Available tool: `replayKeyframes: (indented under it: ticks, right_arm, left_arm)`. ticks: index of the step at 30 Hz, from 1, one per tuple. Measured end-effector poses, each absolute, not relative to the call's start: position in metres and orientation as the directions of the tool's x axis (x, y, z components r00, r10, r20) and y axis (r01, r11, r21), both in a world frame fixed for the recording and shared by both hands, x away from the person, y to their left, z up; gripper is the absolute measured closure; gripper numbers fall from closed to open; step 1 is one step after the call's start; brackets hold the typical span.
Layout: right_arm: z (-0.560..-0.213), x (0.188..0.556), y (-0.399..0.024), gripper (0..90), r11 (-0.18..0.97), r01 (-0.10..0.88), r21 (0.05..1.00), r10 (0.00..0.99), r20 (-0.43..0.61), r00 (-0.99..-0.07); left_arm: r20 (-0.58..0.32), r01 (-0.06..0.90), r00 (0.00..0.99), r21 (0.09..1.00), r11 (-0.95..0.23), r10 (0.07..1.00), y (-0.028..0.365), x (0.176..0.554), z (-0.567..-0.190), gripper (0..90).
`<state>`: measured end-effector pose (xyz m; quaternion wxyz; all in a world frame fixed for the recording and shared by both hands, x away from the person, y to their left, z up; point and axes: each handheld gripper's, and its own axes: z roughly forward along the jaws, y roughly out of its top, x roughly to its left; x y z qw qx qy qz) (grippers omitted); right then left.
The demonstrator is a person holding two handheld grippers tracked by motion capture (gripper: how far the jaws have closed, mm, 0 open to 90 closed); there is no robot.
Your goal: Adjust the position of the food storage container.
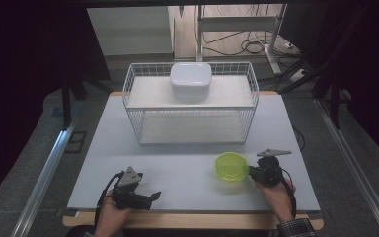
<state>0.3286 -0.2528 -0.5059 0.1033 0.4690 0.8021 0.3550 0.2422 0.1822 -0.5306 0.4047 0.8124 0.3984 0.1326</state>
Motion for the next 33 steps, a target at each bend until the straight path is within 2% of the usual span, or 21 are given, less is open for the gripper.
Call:
replayKeyframes:
  ticks: [33]
  right_arm:
    - [-0.515,0.340,-0.175,87.0,0.388,0.628,0.674,0.711,0.215,-0.670]
  left_arm:
    - [-0.105,0.544,0.649,0.757,-0.363,0.754,0.181,0.243,-0.532,5.7]
